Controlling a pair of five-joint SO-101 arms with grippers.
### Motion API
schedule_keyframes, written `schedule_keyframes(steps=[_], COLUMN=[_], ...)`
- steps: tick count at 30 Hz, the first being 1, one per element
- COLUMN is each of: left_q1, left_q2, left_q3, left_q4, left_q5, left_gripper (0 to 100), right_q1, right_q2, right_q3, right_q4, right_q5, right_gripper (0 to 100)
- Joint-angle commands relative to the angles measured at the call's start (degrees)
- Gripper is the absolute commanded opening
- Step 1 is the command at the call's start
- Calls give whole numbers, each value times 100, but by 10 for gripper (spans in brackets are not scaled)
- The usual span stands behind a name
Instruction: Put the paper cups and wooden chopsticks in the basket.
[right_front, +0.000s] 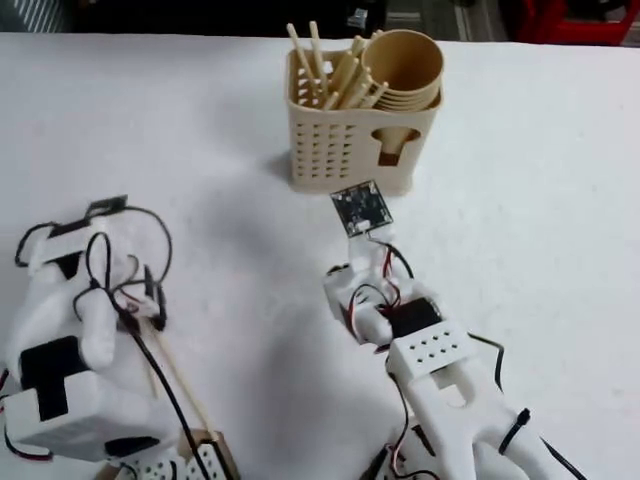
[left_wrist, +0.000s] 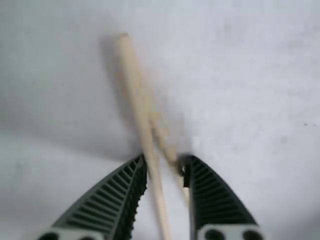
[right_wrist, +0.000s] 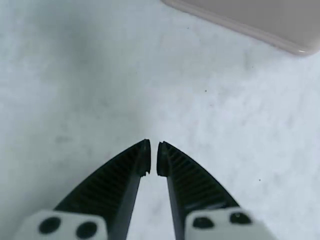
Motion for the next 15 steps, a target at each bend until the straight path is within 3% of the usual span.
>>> schedule_keyframes(steps=[1,9,15], left_q1=[92,101,101], left_q2=[48,13,31], left_q3=[-413,-457,-1152], left_q4=[-141,-308,-396], left_q5=[79,79,105], left_gripper=[26,24,24], right_q1=[31,31,31], right_q2=[-22,-31,-22], right_q3=[-26,-26,-26], right_q4=[-75,-75,-75], right_q5=[9,9,9], right_gripper=[38,38,38])
